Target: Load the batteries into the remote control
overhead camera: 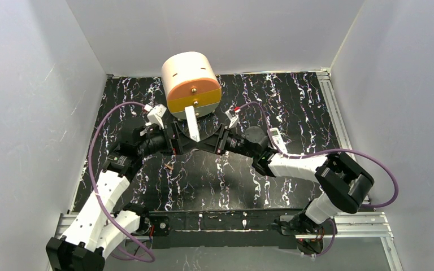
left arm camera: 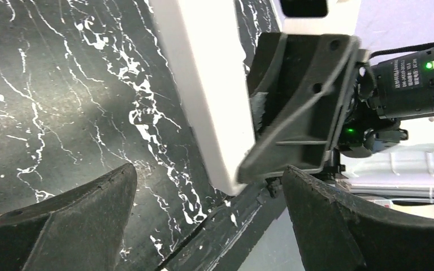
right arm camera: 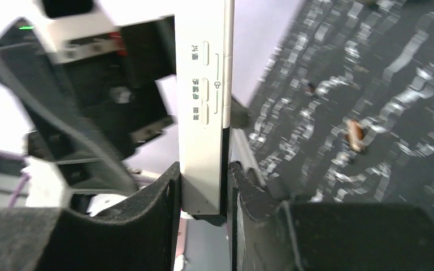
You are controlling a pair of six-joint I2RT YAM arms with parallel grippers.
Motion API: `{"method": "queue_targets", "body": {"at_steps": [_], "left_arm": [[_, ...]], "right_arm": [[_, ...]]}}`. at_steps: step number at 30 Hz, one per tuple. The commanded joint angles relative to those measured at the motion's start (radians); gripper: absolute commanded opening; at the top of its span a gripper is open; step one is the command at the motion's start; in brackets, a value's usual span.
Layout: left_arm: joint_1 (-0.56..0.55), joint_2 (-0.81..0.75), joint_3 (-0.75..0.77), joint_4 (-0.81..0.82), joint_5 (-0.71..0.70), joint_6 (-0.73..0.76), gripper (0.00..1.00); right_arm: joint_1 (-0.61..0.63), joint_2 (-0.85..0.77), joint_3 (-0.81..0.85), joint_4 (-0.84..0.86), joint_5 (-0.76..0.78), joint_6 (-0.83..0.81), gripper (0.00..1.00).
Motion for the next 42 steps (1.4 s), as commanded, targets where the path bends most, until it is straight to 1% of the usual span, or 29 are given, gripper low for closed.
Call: {"method": "queue_targets", "body": {"at_steps": [1,3,5,7,9,13,16,19,21,25,27,30,34,35,38,39,40,42], "left_arm": [[0.002,-0.019,0.047,0.011,0.071,-0.028,0.98],[0.002,-0.004,0.049,0.029,0.069,-0.076,0.97],[0.002,-0.005,0.032,0.093,0.073,-0.135,0.94],[0.002,-0.017,0.009,0.173,0.078,-0.197,0.93],[0.002,-0.023,0.003,0.213,0.066,-0.233,0.93],[0.003,-0.010,0.023,0.219,0.046,-0.285,0.93],[0.004,0.003,0.028,0.250,0.071,-0.344,0.93],[0.002,0.008,0.023,0.286,0.080,-0.367,0.91],[0.002,0.005,0.013,0.327,0.106,-0.379,0.87],[0.003,-0.005,0.043,0.346,0.159,-0.366,0.80],[0.005,-0.007,0.061,0.349,0.182,-0.365,0.74],[0.004,0.017,0.088,0.349,0.227,-0.375,0.64],[0.004,0.056,0.119,0.349,0.292,-0.393,0.42],[0.005,0.059,0.124,0.349,0.300,-0.387,0.33],[0.004,0.055,0.128,0.345,0.298,-0.354,0.12],[0.004,0.056,0.128,0.341,0.295,-0.342,0.05],[0.004,0.058,0.129,0.339,0.296,-0.328,0.00],[0.004,0.067,0.133,0.335,0.313,-0.303,0.00]], "right_arm": [[0.000,-0.013,-0.018,0.409,-0.110,0.136,0.22],[-0.001,-0.016,-0.008,0.403,-0.130,0.127,0.23],[0.001,-0.026,0.005,0.357,-0.146,0.100,0.23],[0.001,-0.045,0.009,0.307,-0.149,0.067,0.23],[0.001,-0.073,0.016,0.232,-0.148,0.017,0.23],[0.001,-0.119,0.013,0.171,-0.156,-0.042,0.23],[0.000,-0.139,0.012,0.140,-0.163,-0.071,0.23],[0.001,-0.148,0.015,0.128,-0.170,-0.079,0.23],[0.001,-0.142,0.021,0.144,-0.184,-0.058,0.23],[-0.001,-0.120,0.016,0.226,-0.197,0.026,0.23],[-0.001,-0.113,0.013,0.272,-0.207,0.062,0.23],[-0.001,-0.105,0.030,0.262,-0.236,0.066,0.23],[0.000,-0.109,0.056,0.195,-0.263,0.051,0.25],[0.000,-0.114,0.060,0.177,-0.264,0.044,0.25],[-0.001,-0.138,0.068,0.103,-0.251,-0.005,0.31],[0.000,-0.150,0.068,0.072,-0.239,-0.023,0.35],[-0.001,-0.168,0.068,0.043,-0.228,-0.044,0.42],[0.000,-0.208,0.068,-0.028,-0.197,-0.097,0.72]]}}
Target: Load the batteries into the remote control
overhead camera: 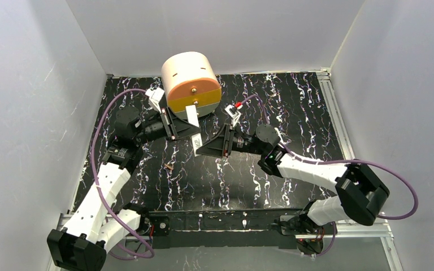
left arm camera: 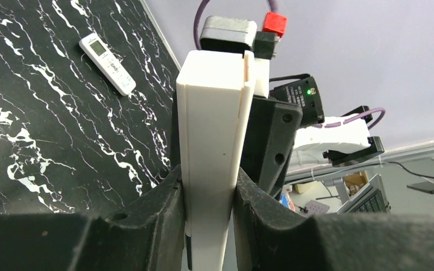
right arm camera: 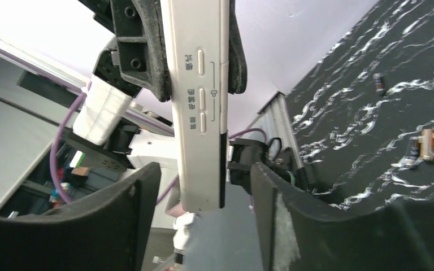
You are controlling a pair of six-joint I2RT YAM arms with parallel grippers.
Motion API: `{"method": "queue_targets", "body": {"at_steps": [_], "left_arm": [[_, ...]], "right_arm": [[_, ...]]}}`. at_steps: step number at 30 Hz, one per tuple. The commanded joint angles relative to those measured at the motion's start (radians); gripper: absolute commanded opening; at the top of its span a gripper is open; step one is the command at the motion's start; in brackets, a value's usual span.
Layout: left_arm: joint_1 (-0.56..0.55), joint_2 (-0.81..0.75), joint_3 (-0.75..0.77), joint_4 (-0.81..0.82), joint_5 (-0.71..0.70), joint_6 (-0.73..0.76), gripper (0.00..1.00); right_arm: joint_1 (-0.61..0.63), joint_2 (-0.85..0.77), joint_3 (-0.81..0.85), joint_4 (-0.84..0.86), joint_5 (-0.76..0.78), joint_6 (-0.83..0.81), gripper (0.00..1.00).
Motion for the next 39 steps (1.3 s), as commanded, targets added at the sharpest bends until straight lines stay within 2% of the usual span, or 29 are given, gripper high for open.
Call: {"method": "queue_targets", "body": {"at_steps": [1,3,5,8,12,14,17,23,26,27,29,31,32,33,35,39], "left_arm": [[-0.003,0.005,0.053,0.003,0.080,0.067,0.00],[-0.003,0.020,0.063,-0.008,0.126,0.104,0.00],[-0.002,0.038,0.082,-0.023,0.206,0.143,0.00],[-0.002,0.051,0.101,-0.028,0.325,0.178,0.00],[-0.003,0.051,0.108,-0.043,0.444,0.219,0.00],[-0.002,0.049,0.108,-0.041,0.471,0.225,0.00],[-0.002,0.038,0.107,-0.044,0.482,0.233,0.00],[-0.002,0.020,0.099,-0.028,0.522,0.229,0.00],[-0.004,0.011,0.095,-0.028,0.539,0.232,0.00],[-0.004,0.007,0.094,-0.027,0.535,0.231,0.04],[-0.004,0.002,0.101,-0.033,0.509,0.233,0.31],[-0.004,0.003,0.117,-0.052,0.472,0.248,0.64],[-0.004,0.000,0.131,-0.096,0.435,0.280,0.72],[-0.004,-0.007,0.142,-0.139,0.379,0.320,0.78],[-0.004,-0.028,0.145,-0.163,0.252,0.355,0.84],[-0.003,-0.103,0.047,-0.025,-0.026,0.357,0.87]], "right_arm": [[0.001,-0.101,0.051,-0.179,0.064,-0.151,0.79],[-0.009,-0.148,0.081,-0.290,0.075,-0.245,0.90],[-0.025,-0.187,0.154,-0.452,0.076,-0.342,0.95],[-0.046,-0.198,0.290,-0.647,0.085,-0.462,0.97],[-0.053,-0.092,0.483,-0.836,0.052,-0.521,0.96],[-0.053,-0.044,0.540,-0.864,0.014,-0.527,0.89],[-0.053,0.001,0.579,-0.872,-0.042,-0.517,0.71],[-0.055,-0.007,0.556,-0.809,-0.120,-0.469,0.51],[-0.056,-0.008,0.542,-0.758,-0.145,-0.430,0.32],[-0.056,-0.006,0.537,-0.734,-0.151,-0.413,0.26],[-0.056,-0.006,0.531,-0.702,-0.135,-0.375,0.18],[-0.059,-0.012,0.519,-0.681,-0.077,-0.320,0.09],[-0.061,-0.017,0.516,-0.691,-0.033,-0.294,0.07],[-0.067,-0.024,0.510,-0.697,0.023,-0.263,0.07],[-0.080,-0.037,0.492,-0.717,0.141,-0.172,0.07],[-0.114,-0.067,0.437,-0.822,0.372,0.124,0.07]]}}
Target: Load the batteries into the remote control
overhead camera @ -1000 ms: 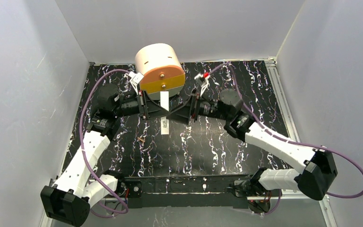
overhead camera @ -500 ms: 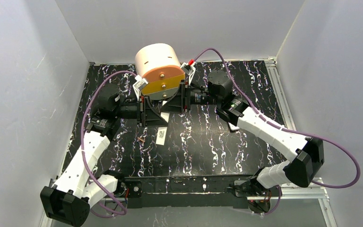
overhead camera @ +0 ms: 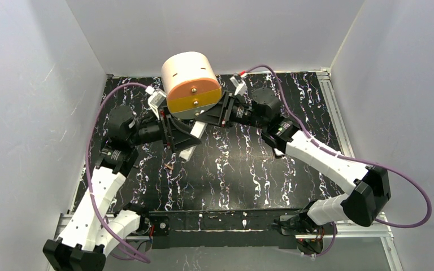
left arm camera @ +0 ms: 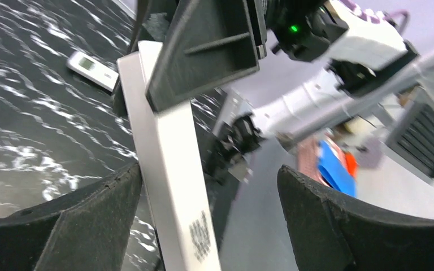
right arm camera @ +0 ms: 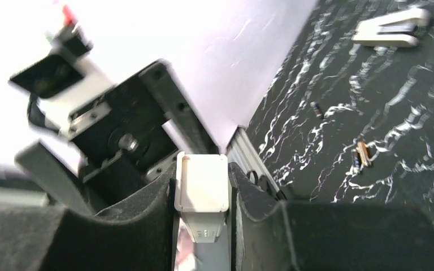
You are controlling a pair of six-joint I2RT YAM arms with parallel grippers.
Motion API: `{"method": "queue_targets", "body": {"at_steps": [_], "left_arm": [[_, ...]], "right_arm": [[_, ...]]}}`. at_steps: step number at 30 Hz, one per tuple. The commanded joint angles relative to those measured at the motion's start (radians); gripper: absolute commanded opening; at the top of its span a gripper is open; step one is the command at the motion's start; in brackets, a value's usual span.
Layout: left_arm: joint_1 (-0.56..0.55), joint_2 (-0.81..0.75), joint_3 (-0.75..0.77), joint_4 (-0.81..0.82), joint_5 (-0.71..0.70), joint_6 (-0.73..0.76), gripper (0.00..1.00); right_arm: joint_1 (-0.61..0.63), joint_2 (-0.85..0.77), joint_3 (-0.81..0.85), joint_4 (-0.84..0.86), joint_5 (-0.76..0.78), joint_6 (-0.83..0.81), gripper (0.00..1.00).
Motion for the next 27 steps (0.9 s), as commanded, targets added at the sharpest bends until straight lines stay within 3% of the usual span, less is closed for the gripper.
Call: {"method": "queue_targets", "body": {"at_steps": [1,5,12,21,27], "left_arm": [[-0.003,-0.106,-0.082,0.125,-0.338,0.052,0.87],[-0.005,-0.138,-0.174,0.257,-0.449,0.056,0.88],[-0.014,-0.125,-0.250,0.433,-0.355,0.073,0.85],[-0.021,-0.105,-0.311,0.518,-0.358,0.090,0.79],[-0.022,-0.097,-0.330,0.606,-0.406,0.021,0.76]], "right_arm": [[-0.049,-0.070,-0.070,-0.092,0.318,0.372,0.07],[-0.061,-0.099,-0.133,-0.097,0.418,0.590,0.07],[-0.060,-0.152,-0.183,-0.134,0.541,0.823,0.06],[-0.060,-0.166,-0.221,-0.100,0.520,0.867,0.05],[-0.060,-0.161,-0.252,-0.059,0.482,0.874,0.04]]}}
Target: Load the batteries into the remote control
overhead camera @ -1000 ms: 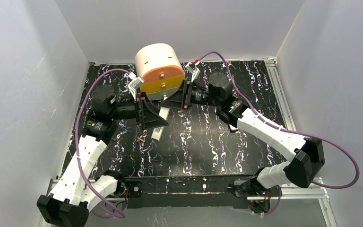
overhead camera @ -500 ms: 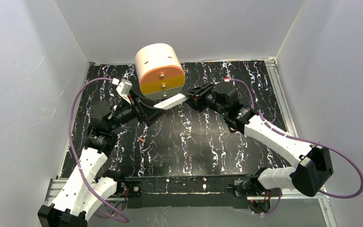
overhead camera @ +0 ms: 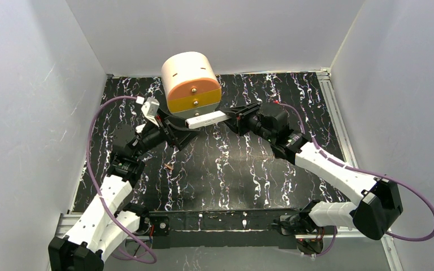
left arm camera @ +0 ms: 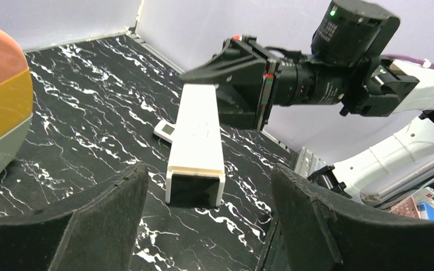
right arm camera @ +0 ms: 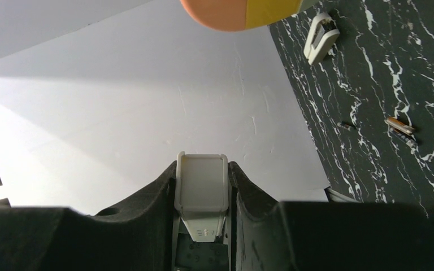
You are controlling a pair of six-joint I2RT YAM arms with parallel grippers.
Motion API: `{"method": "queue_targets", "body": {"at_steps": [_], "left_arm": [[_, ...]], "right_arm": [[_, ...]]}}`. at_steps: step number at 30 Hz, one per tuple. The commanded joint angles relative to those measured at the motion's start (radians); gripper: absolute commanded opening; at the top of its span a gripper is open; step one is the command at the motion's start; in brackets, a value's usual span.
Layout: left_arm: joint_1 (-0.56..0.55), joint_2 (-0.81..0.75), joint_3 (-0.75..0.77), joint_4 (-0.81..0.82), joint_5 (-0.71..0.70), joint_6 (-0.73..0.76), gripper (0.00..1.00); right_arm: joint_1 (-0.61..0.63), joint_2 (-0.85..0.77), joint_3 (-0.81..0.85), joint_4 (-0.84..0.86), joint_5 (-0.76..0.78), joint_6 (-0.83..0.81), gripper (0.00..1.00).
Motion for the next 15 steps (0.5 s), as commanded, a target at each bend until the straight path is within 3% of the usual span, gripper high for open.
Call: {"method": "queue_targets", "body": {"at_steps": [1,5,12,15], "left_arm": [[-0.005,0.002,-0.016,0.131,-0.032,-0.049,0.75],[-0.007,0.029,-0.024,0.154,-0.008,-0.053,0.54],[-0.010,0.046,-0.024,0.158,0.036,-0.059,0.58],[-0.011,0.047,-0.025,0.158,0.035,-0.052,0.39]], "right_arm": [[0.004,-0.016,-0.024,0.088,-0.017,0.038,0.04],[0.004,-0.016,-0.038,0.118,-0.023,0.049,0.04],[0.003,-0.028,-0.072,0.166,-0.021,0.065,0.04],[0.003,-0.026,-0.078,0.171,-0.035,0.060,0.03]]}}
